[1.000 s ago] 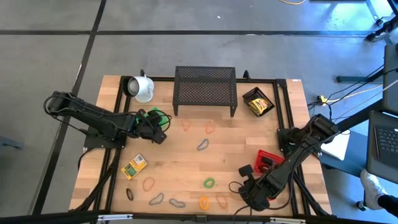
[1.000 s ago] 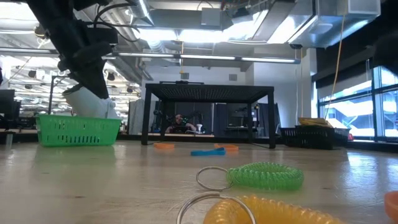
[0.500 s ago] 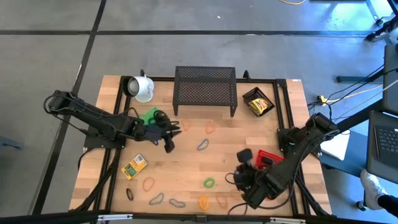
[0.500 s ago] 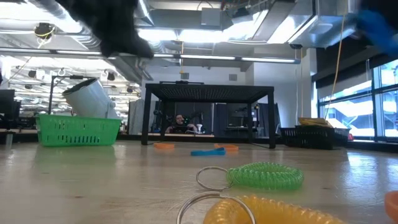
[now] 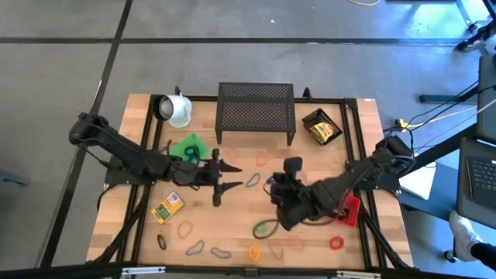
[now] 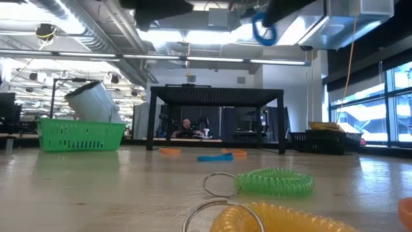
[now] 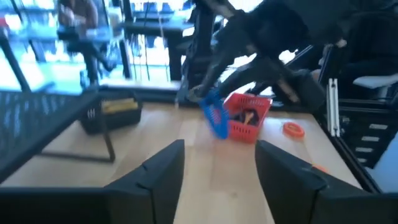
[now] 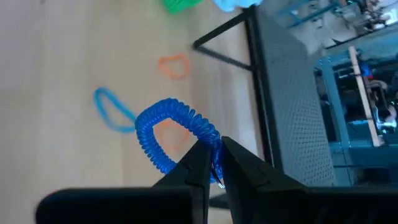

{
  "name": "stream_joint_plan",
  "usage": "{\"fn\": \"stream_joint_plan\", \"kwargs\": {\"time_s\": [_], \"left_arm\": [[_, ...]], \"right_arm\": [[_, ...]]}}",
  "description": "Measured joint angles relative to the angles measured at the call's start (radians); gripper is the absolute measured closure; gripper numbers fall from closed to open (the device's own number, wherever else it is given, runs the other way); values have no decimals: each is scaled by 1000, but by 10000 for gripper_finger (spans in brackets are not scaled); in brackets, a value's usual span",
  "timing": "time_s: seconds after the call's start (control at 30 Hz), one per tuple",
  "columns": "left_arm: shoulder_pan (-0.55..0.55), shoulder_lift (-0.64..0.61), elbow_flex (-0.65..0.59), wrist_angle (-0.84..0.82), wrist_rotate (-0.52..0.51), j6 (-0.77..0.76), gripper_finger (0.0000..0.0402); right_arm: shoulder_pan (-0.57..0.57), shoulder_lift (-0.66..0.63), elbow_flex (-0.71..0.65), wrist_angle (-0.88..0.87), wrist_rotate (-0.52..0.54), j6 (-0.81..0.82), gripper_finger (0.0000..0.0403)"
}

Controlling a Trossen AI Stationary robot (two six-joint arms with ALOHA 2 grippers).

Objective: Pick & Place Office Desk Supplies
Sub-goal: Put the blue spring keychain into the green bin

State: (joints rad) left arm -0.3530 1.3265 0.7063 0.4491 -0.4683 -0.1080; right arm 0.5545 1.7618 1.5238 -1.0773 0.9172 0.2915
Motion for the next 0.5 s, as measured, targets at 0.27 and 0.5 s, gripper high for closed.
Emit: {"fn": "stream_joint_plan", "kwargs": {"time_s": [0.27,0.5], "left_arm": [[33,164,0,290,-38,145,192],[83,226,0,348,-38,119,192]], "right_arm": [[-81,0,0,246,18,-265,370],[-111,0,0,373,18,-418,370]]}}
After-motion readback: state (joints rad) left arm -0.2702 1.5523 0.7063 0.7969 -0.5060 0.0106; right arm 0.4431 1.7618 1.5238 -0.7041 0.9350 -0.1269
